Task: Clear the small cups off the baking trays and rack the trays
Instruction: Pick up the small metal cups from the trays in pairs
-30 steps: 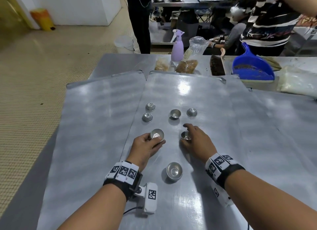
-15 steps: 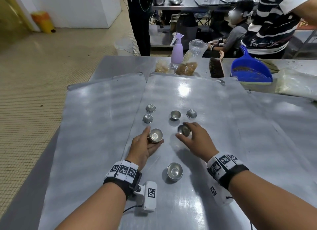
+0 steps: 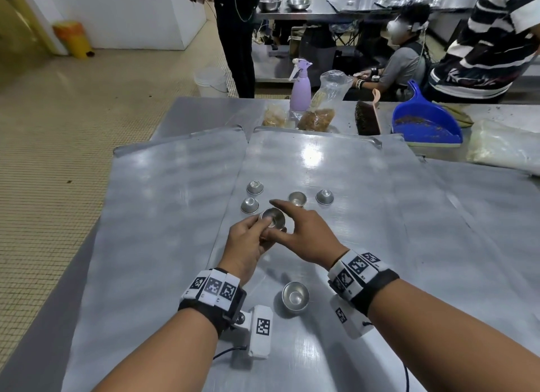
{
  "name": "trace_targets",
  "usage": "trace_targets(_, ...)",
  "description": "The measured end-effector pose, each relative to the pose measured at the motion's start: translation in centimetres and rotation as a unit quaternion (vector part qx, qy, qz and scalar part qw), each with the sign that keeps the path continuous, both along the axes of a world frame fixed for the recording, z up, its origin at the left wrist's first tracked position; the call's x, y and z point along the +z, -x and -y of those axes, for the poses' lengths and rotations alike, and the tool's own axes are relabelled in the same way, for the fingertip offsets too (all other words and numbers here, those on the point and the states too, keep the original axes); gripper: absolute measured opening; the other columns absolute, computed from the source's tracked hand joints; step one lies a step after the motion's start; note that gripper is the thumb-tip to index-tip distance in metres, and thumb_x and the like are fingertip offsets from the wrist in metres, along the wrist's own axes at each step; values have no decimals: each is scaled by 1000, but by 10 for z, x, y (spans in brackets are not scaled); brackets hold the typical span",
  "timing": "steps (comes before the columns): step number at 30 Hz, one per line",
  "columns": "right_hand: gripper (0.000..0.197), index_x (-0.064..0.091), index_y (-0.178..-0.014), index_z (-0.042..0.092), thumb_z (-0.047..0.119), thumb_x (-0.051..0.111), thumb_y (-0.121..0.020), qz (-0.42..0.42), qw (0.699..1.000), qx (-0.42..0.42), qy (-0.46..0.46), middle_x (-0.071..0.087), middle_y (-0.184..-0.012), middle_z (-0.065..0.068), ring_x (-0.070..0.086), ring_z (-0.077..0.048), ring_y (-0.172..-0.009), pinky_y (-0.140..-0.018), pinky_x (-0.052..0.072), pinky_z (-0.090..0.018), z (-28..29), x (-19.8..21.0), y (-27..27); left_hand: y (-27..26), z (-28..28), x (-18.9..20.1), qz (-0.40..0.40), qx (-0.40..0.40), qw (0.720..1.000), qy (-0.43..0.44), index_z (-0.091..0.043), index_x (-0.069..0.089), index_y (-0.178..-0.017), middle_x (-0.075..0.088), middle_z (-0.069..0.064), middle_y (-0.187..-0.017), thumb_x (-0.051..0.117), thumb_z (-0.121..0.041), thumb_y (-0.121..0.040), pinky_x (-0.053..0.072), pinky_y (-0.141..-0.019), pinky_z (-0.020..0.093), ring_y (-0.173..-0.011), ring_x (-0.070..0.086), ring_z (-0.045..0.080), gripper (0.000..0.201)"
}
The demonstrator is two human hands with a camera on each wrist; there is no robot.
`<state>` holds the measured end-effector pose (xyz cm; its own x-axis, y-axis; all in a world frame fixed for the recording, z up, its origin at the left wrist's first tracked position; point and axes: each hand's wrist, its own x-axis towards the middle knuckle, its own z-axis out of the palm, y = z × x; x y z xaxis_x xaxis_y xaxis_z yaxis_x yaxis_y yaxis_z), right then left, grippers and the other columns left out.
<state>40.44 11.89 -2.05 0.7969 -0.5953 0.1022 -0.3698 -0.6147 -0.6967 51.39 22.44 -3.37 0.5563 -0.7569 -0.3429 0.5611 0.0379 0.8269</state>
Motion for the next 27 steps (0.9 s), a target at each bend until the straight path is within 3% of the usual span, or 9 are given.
trace_targets(2,49,51,-140,33,43,60,-93,-1,1000,-15,-17,67,-117,8,61,4,-75,-83,48,-29,9,-3,7,-4,2,-2,-9,7,1000,-9,3,70,-104,74,20,-99,60,-10,-99,60,-86,33,-96,74,30,17)
trace_targets(4,40,55,-136,27,27,54,-96,-7,998,-59,-21,67,-123,2,64,-11,-104,-91,47,-33,27,-9,14,-7,5,-4,-20,14,999,-29,1,69,-104,75,19,-99,60,-11,-98,60,-89,32,-94,76,31,16)
trace_targets(7,39,58,-132,20,20,50,-93,-81,988,-134,-3,66,-126,-6,62,-27,-113,-94,48,-37,62,-17,23,-9,8,-8,-37,13,997,-61,-7,69,-99,77,15,-97,61,-12,-98,61,-81,27,-90,77,28,9)
trace_targets(12,30,61,-122,13,19,52,-94,-181,973,-138,29,62,-126,-10,59,-32,-110,-86,46,-35,112,-25,19,-8,10,-22,-53,8,996,-74,-1,67,-104,77,15,-95,65,-12,-96,60,-89,35,-98,75,35,14)
trace_targets(16,46,45,-140,15,24,52,-95,-259,961,-89,46,49,-142,-8,51,-34,-123,-99,46,-42,134,-40,7,-7,11,-31,-55,-1,995,-80,1,67,-107,76,18,-102,64,-11,-96,60,-75,26,-99,74,36,17)
trace_targets(23,36,50,-133,13,22,47,-99,-206,970,-120,54,52,-132,-15,58,-36,-108,-82,43,-34,124,-59,8,-4,10,-34,-56,-6,996,-75,6,64,-112,74,22,-108,63,-11,-97,61,-79,28,-100,74,37,23)
trace_targets(27,45,45,-139,15,29,55,-97,-177,972,-150,24,43,-138,-14,58,-40,-108,-91,48,-41,107,-58,24,-2,7,-28,-54,-8,996,-70,6,66,-109,74,22,-107,63,-12,-97,61,-84,32,-100,74,37,22)
